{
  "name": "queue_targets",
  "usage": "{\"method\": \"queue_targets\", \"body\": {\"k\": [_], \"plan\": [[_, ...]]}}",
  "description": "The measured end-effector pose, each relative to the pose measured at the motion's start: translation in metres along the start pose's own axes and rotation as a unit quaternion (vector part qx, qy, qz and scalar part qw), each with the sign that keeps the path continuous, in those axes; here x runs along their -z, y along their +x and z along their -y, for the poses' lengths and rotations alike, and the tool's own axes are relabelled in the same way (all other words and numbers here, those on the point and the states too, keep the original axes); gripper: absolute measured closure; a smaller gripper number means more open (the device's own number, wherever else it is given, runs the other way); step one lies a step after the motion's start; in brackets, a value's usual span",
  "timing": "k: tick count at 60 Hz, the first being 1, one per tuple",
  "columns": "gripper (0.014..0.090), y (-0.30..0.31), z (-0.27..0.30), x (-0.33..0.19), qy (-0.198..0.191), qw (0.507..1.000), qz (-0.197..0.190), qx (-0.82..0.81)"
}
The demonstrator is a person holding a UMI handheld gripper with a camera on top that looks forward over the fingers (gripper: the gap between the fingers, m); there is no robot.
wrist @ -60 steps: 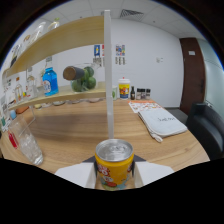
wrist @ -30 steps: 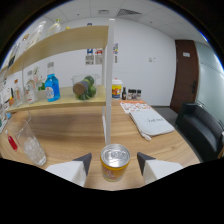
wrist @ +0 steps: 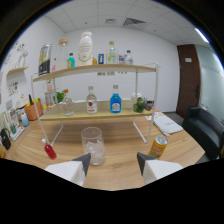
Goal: Make me a cup of Vodka Sunrise.
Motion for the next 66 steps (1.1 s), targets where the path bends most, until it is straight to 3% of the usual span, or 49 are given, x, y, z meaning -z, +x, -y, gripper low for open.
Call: {"method": "queue_targets", "body": {"k": [9,25,37,49,60,66], "plan": [[0.0184,-0.055,0.018,-0.003,0.022,1.0,0.021,0.005],[0.0194,-0.138,0.103,-0.05,0.085,0.994,0.071,0.008],[0.0245,-0.17,0.133,-0.109,0.088,0.993,0.079,0.019],[0.0441,-0.18,0.118,-0.157,0.037,0.997,0.064,0.021],[0.0678,-0.176,0.115,-0.171,0.023,0.998,0.047,0.025],[0.0685,-0.177,0.114,-0.171,0.015,0.998,0.048,0.027]]}}
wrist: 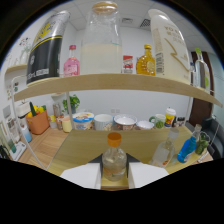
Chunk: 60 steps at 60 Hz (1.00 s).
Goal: Make me a cup of Vodka Sunrise.
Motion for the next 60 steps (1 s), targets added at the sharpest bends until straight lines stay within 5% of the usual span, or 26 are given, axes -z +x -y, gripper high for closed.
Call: {"method": "queue_targets", "body": {"k": [23,34,60], "plan": [[0.069,-0.009,0.026,0.059,0.041,0.999,0.023,-0.013],[0.0694,-0.004,-0.008,0.086,0.044,0.998,0.018,-0.034],[0.0694,-0.003,-0.149,0.034,-0.049,0.997,-0.006,-0.052]]}}
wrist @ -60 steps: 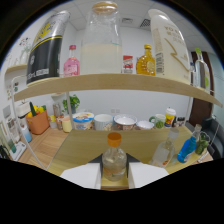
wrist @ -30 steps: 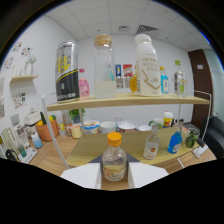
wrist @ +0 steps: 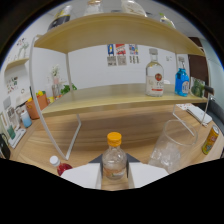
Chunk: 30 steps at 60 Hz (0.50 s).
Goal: Make me a cup of Vodka Sunrise.
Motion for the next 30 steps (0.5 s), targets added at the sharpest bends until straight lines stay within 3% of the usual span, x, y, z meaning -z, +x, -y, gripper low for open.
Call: {"method": "queue_targets", "body": {"k": [22,30], "plan": [[0.0688,-0.007,-0.04,-0.016,-0.062,0.998,0.006,0.021],[0.0684,-0.007,-0.04,-0.015,-0.063,0.997,0.008,0.031]]}}
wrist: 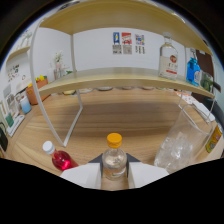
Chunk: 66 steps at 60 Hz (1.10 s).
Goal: Make me a cup of Vodka Sunrise.
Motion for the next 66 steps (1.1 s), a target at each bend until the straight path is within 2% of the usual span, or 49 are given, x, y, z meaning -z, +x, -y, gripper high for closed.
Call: {"method": "queue_targets", "body": {"k": [14,20,25,28,36,44,57,66], "plan": [[0.0666,-0.001,-0.008,0.006,-0.015,1.0,0.005,0.009],[0.0502,0.003,-0.002,0.016,-0.012,1.0,0.003,0.012],[0.028,0.0,0.014,0.035,0.001,1.0,0.014,0.017],[0.0189,0.0,0.023,0.051,0.008,1.0,0.018,0.023],[0.0185,0.006,0.053,0.101,0.04,0.999,0.031,0.02],[0.0184,0.032,0.069,0.148,0.06,0.998,0.015,0.019],[0.0184,0.089,0.073,0.201,0.064,0.998,-0.021,0.02],[0.0179,0.123,0.13,0.224,0.106,0.993,-0.036,0.028]]}}
